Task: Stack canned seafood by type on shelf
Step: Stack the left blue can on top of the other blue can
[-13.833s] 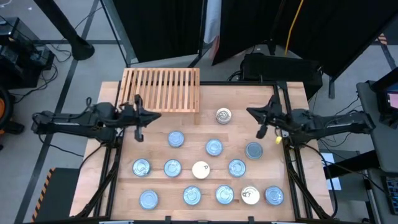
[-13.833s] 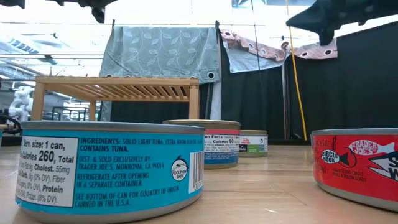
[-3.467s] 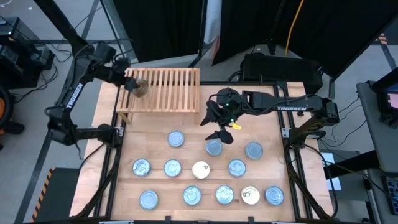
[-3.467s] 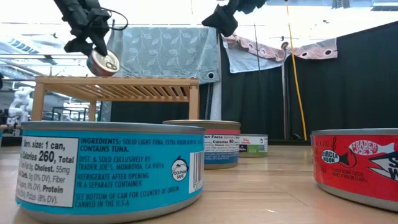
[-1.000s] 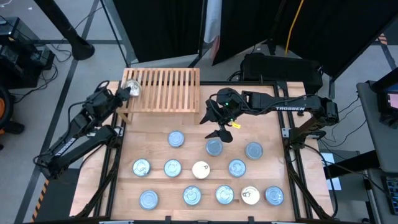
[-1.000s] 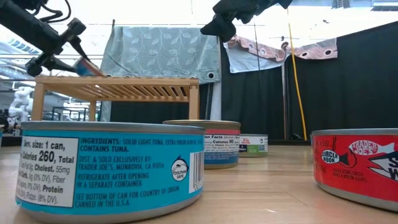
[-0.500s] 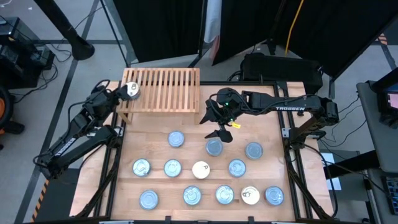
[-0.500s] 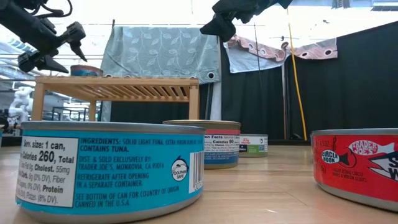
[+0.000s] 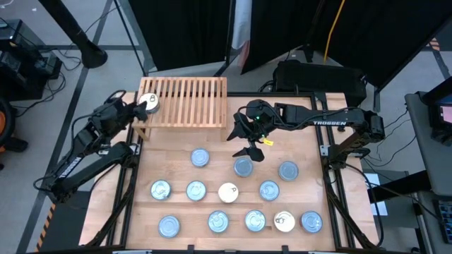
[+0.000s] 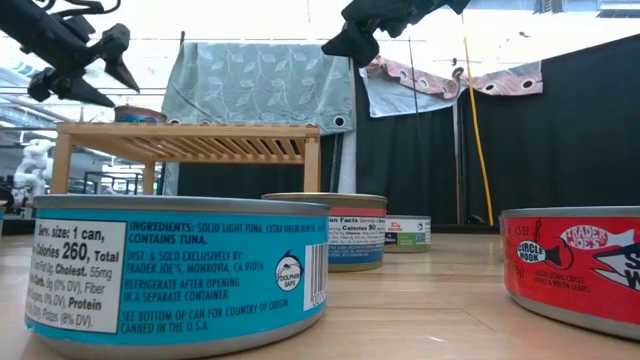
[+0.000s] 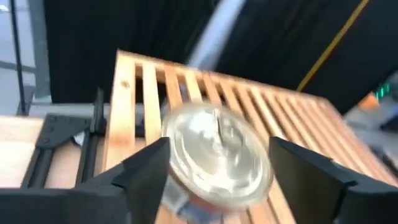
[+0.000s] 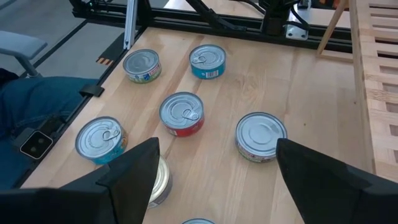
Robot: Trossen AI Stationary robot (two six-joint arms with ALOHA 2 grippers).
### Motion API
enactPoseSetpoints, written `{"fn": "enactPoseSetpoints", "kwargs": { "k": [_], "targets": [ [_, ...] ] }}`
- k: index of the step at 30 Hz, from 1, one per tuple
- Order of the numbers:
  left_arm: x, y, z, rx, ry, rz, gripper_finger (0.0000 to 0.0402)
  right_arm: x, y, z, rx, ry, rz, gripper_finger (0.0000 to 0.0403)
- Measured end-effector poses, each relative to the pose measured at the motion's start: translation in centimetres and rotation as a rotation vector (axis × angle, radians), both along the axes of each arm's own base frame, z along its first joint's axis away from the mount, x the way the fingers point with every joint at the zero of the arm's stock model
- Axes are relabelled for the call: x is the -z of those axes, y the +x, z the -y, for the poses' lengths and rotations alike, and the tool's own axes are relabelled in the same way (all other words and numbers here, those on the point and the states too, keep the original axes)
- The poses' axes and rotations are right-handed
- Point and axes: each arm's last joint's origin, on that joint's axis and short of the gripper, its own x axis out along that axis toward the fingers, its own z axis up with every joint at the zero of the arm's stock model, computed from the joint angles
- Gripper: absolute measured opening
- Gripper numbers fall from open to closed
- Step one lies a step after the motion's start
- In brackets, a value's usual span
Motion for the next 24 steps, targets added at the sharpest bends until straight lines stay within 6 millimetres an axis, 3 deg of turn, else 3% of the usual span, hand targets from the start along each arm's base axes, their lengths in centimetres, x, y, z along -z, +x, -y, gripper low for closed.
{"fn": "enactPoseSetpoints", "kwargs": {
  "k": [6,11,19,24],
  "targets": [
    [0.4,-0.1,0.3,0.058,-0.028,-0.089,0.0177,0.0,0.0,0.0,-0.001,-0.002,0.0,0.0313],
    [0.5,-0.1,0.3,0.085,-0.01,-0.134,0.0124,0.0,0.0,0.0,0.0,-0.005,0.001,0.0313],
    [0.2,0.0,0.5,0.169,0.004,-0.145,0.0088,0.0,0.0,0.0,-0.008,-0.019,0.002,0.0313],
    [-2.0,-0.6,1.0,0.174,0.101,-0.166,0.0074,0.1,0.0,0.0,-0.007,-0.019,0.0,0.0313]
  ]
}}
